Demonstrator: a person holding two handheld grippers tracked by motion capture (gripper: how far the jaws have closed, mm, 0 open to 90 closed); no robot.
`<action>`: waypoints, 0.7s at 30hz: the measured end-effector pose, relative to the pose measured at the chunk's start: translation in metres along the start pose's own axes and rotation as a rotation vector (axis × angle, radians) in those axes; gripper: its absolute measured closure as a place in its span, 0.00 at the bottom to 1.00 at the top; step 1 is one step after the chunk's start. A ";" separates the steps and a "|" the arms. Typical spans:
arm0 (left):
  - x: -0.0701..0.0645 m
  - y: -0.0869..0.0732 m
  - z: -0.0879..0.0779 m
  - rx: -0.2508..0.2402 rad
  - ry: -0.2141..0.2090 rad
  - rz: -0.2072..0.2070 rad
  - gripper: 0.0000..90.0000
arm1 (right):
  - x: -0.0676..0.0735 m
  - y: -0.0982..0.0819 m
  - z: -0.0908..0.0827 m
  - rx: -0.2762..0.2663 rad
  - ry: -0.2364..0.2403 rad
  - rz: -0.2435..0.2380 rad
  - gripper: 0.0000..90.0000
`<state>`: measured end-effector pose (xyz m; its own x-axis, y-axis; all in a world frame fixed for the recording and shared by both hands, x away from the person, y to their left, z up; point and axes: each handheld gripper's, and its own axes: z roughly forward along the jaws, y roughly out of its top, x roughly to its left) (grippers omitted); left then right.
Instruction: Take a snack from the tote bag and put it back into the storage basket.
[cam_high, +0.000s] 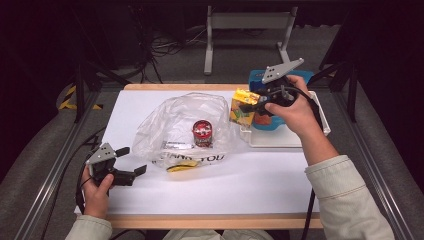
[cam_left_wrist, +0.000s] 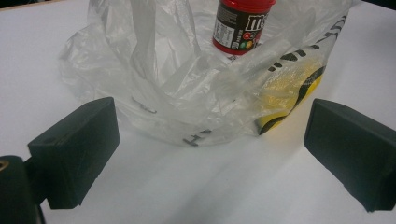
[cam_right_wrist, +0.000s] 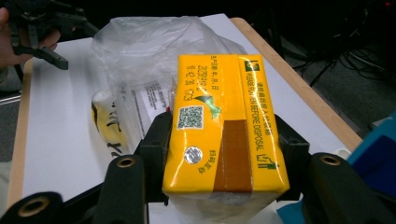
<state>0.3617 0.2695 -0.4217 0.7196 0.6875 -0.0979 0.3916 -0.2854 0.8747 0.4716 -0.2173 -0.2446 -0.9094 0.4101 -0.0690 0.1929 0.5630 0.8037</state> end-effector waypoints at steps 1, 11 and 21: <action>0.000 0.000 0.000 0.000 0.001 0.000 0.04 | -0.003 -0.002 -0.002 0.005 -0.003 0.007 0.57; 0.000 0.000 0.000 -0.002 0.002 -0.004 0.04 | -0.021 -0.017 -0.013 0.028 -0.047 0.039 0.57; 0.000 0.000 -0.001 -0.006 0.008 -0.003 0.04 | -0.035 -0.031 -0.018 0.045 -0.068 0.063 0.57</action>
<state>0.3612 0.2706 -0.4213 0.7138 0.6937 -0.0964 0.3900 -0.2794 0.8774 0.4904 -0.2617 -0.2567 -0.8681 0.4928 -0.0605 0.2668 0.5658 0.7802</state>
